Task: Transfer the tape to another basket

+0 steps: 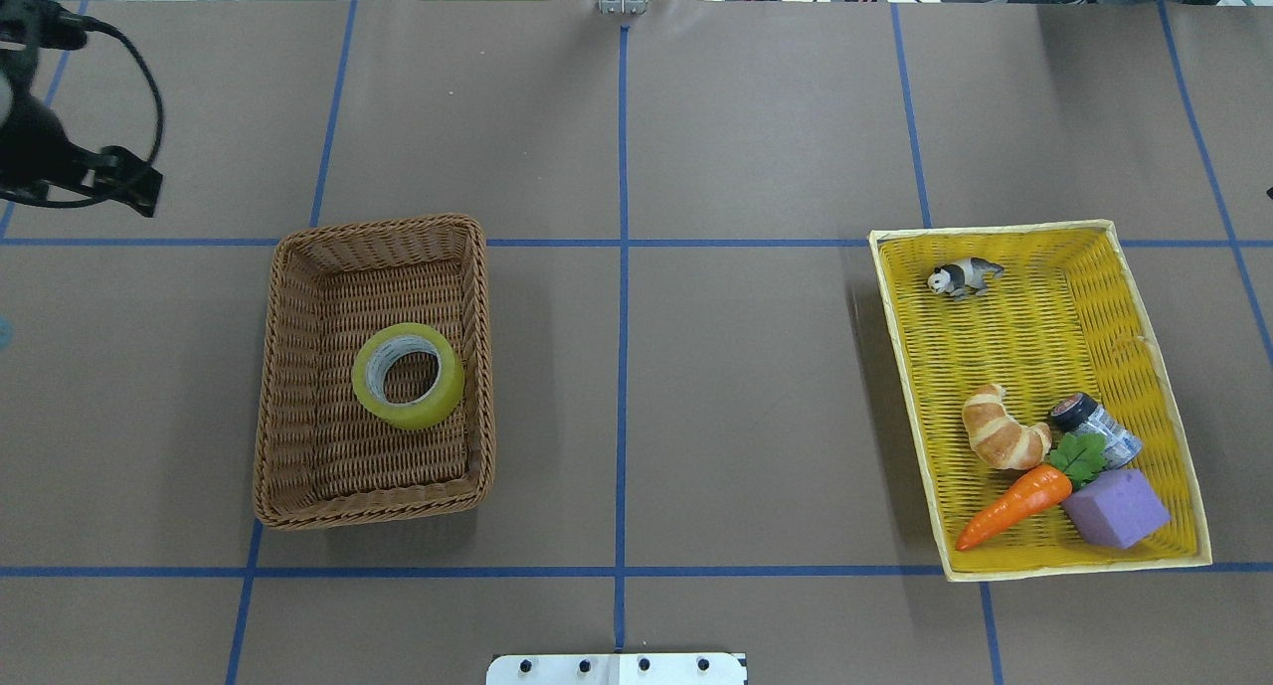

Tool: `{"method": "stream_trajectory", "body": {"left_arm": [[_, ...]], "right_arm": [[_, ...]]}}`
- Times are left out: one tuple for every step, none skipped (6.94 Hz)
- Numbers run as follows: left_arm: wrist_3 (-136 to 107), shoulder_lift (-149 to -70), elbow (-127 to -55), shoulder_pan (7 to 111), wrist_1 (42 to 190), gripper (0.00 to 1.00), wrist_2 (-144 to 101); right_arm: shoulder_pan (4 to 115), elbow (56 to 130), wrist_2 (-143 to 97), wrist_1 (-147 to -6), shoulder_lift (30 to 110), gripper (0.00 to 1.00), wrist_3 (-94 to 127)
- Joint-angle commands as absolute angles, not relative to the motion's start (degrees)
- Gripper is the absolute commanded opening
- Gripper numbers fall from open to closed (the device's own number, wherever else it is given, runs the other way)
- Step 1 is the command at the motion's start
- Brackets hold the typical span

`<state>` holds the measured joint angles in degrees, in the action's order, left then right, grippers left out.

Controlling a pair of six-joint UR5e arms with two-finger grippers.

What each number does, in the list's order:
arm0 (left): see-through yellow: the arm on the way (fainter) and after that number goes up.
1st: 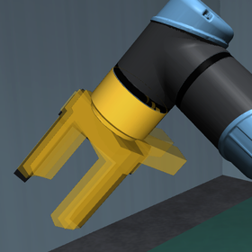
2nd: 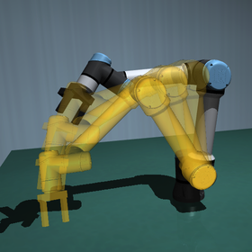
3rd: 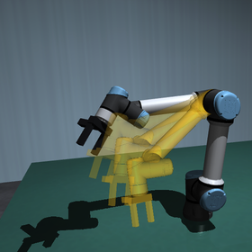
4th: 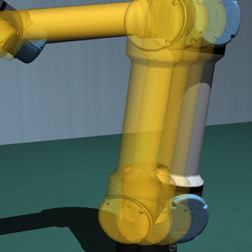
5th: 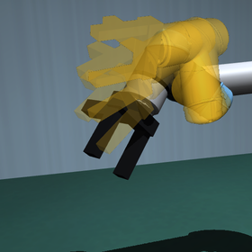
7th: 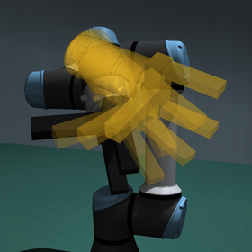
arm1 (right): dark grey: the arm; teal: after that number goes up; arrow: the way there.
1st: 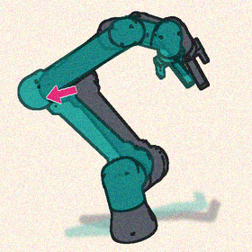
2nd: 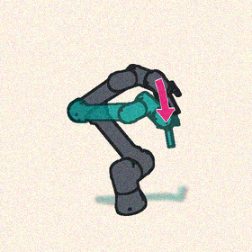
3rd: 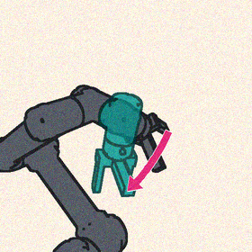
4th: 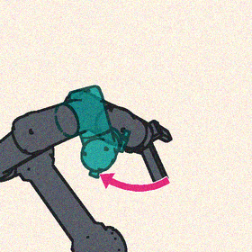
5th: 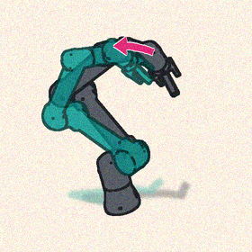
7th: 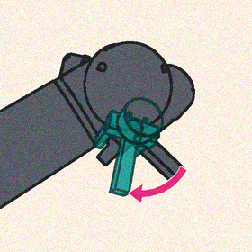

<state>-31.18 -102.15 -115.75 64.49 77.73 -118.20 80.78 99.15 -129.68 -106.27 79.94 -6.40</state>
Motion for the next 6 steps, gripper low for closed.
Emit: {"method": "stream_trajectory", "body": {"left_arm": [[-4.88,-99.5,-105.1,80.62,77.43,0.99,-128.81],[1.43,-99.49,-99.2,83.82,78.48,0.99,-129.02],[2.45,-99.41,-97.58,85.15,79.62,0.98,-128.41],[2.37,-96.71,-96.34,85.86,80.5,0.98,-128.32],[2.81,-94.07,-95.55,87.87,81.99,0.99,-128.41],[3.25,-89.69,-94.93,88.85,84.44,0.99,-128.84]], "right_arm": [[83.83,97.91,-131.29,-105.03,80.86,1.0,-6.24],[84.89,97.91,-133.31,-104.94,83.56,1.0,-6.5],[86.12,98.08,-134.64,-104.94,85.5,1.0,-6.5],[87.0,98.43,-135.34,-104.94,86.47,1.0,-6.5],[87.27,98.26,-135.26,-104.94,86.48,1.0,-6.68],[87.54,97.83,-134.83,-104.94,86.75,1.0,-6.68]]}}
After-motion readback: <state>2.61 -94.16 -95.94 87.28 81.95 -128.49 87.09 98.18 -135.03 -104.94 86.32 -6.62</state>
